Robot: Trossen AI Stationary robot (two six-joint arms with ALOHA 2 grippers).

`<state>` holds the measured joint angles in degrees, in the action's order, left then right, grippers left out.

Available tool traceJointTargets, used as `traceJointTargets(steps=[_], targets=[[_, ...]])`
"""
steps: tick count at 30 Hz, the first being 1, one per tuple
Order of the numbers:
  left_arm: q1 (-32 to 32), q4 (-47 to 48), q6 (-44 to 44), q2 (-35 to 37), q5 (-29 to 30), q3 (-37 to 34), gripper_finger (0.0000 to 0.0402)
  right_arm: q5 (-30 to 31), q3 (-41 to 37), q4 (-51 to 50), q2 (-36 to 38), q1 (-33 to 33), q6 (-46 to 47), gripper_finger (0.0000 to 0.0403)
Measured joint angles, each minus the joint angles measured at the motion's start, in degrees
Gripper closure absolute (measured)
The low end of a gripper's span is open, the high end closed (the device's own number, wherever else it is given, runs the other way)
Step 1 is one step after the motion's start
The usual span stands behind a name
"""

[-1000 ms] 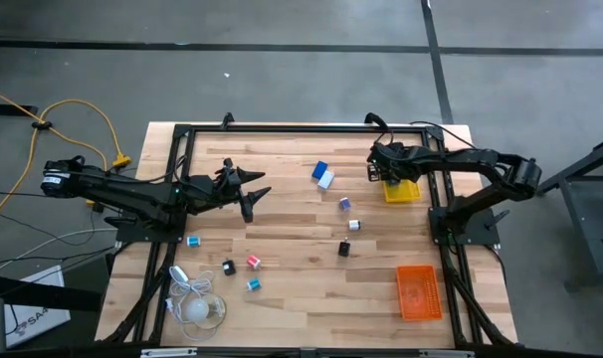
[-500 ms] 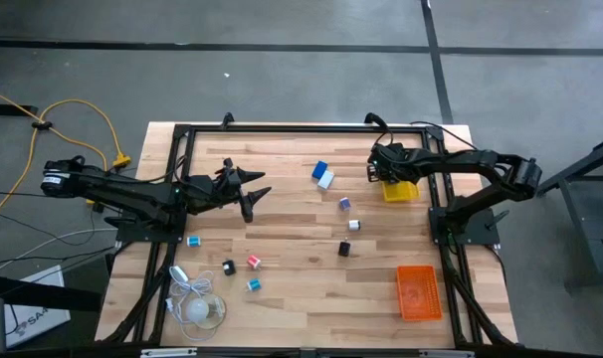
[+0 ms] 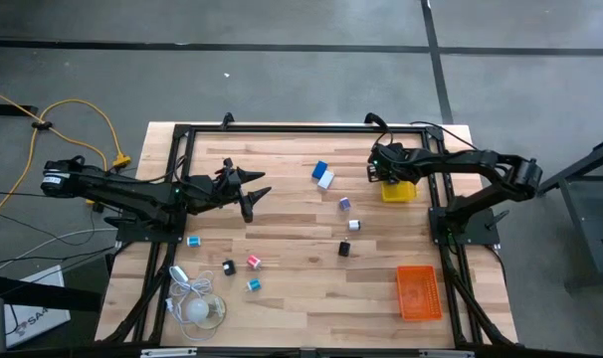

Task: Pick & Place Office items
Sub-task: Put the white digital clock into the yellow bin

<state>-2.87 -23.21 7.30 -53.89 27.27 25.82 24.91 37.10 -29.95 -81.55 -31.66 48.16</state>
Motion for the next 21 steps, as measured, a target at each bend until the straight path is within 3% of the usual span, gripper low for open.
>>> traceJointTargets(steps=[12, 21], targets=[[0.0, 0.0, 0.0, 0.0, 0.0, 0.0, 0.0183, 0.4, 0.0, -1.1, 2.5, 0.0, -0.4, 0.0209], [0.0, 0.0, 0.0, 0.0, 0.0, 0.0, 0.0183, 0.8, 0.0, -4.0, 8.9, 0.0, -0.7, 0.0209]])
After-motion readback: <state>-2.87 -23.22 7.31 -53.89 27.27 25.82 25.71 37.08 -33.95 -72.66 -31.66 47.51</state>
